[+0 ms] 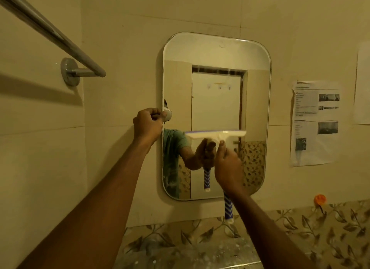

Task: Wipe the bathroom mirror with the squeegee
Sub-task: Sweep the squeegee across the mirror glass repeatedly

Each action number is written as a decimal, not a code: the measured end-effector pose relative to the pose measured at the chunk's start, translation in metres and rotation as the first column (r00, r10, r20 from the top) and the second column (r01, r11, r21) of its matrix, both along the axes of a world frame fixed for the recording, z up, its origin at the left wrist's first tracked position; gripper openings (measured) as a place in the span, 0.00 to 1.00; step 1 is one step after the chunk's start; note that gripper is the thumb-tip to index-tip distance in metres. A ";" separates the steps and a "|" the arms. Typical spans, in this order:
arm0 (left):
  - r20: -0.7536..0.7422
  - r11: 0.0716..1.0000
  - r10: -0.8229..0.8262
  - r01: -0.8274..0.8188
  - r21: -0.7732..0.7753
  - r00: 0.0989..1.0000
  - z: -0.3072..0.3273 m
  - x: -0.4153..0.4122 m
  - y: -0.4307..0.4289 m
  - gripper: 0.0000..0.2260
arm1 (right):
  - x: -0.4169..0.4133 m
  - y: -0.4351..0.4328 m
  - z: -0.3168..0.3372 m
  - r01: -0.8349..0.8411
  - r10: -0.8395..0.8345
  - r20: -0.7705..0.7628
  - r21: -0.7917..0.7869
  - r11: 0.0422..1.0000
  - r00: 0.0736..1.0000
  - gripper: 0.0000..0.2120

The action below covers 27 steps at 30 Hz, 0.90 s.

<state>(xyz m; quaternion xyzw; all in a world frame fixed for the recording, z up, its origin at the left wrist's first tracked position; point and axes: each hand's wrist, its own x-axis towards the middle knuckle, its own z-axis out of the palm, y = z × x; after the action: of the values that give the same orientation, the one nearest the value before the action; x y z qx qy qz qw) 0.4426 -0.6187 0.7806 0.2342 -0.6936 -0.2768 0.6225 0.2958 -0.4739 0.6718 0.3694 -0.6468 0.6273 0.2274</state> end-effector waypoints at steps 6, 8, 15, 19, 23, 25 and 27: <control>0.005 1.000 -0.001 0.001 -0.012 1.000 -0.017 0.000 0.004 0.05 | 0.000 0.014 -0.026 -0.002 0.002 -0.011 0.068 0.998 1.000 0.24; 0.004 1.000 0.015 -0.015 -0.018 1.000 -0.019 -0.001 0.005 0.06 | -0.004 0.014 -0.005 -0.018 0.019 -0.021 0.046 0.999 1.000 0.24; -0.004 0.999 0.036 -0.036 -0.016 0.999 -0.032 -0.006 0.004 0.10 | -0.001 0.009 -0.010 0.011 -0.011 0.012 0.035 0.999 1.000 0.23; -0.020 0.999 0.041 -0.042 -0.014 0.999 -0.033 -0.006 0.004 0.11 | 0.007 0.015 -0.065 0.013 -0.015 0.024 0.092 0.996 1.000 0.24; -0.012 0.999 0.041 -0.041 -0.007 0.999 -0.035 -0.005 0.010 0.11 | 0.004 0.021 -0.064 0.030 -0.030 -0.003 0.131 0.991 1.000 0.25; -0.009 0.999 0.037 -0.037 -0.002 0.999 -0.035 -0.004 0.011 0.12 | 0.002 0.020 -0.042 0.026 -0.027 0.009 0.109 0.994 1.000 0.24; -0.006 0.999 0.037 -0.037 0.004 0.999 -0.034 -0.004 0.012 0.12 | 0.001 0.016 -0.024 0.011 -0.014 0.038 0.064 0.998 0.999 0.24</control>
<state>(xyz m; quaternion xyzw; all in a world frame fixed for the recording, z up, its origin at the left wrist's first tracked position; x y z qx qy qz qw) 0.4388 -0.6066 0.7462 0.2474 -0.6867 -0.2674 0.6291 0.2965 -0.4576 0.6482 0.3602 -0.6730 0.6119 0.2070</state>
